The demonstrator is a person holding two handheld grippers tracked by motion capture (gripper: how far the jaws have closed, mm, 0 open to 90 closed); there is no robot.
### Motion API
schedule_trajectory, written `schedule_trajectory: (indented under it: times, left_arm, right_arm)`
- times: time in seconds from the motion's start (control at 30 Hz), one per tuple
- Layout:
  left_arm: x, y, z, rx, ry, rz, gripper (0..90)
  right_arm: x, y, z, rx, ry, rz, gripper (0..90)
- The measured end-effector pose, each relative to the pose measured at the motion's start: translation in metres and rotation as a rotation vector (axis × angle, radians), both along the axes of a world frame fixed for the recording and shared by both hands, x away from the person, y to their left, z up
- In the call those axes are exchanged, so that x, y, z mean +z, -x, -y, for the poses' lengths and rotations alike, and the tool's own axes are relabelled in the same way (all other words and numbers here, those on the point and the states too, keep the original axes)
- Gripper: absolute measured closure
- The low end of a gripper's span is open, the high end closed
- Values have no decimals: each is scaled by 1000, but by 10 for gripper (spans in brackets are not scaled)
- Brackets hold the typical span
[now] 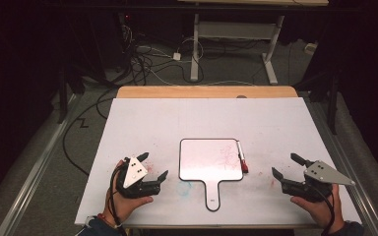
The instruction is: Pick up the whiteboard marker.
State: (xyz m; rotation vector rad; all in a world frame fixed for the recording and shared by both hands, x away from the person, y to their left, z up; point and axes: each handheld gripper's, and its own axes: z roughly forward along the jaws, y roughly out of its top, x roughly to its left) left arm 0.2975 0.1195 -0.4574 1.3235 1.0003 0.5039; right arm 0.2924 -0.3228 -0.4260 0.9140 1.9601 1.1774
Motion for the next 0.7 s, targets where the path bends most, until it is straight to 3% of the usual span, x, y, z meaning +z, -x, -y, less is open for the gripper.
schedule_trajectory:
  times: [0.03,0.17,0.4,0.6,0.7]
  left_arm:
    - [-3,-4,0,-1,-9,-18,161]
    - [-10,-7,1,-4,-52,-26,168]
    - [-8,-6,-3,-5,-22,-32,191]
    - [-12,-4,1,-20,-50,-32,213]
    - [-12,-6,2,-18,-45,-37,200]
  right_arm:
    - [0,-1,0,8,-4,-3,230]
    - [-2,-3,0,25,-5,-24,232]
    - [-5,-6,-6,43,13,-45,231]
    - [-3,-23,-12,62,2,-119,265]
    - [-2,-42,-16,112,-56,-216,313]
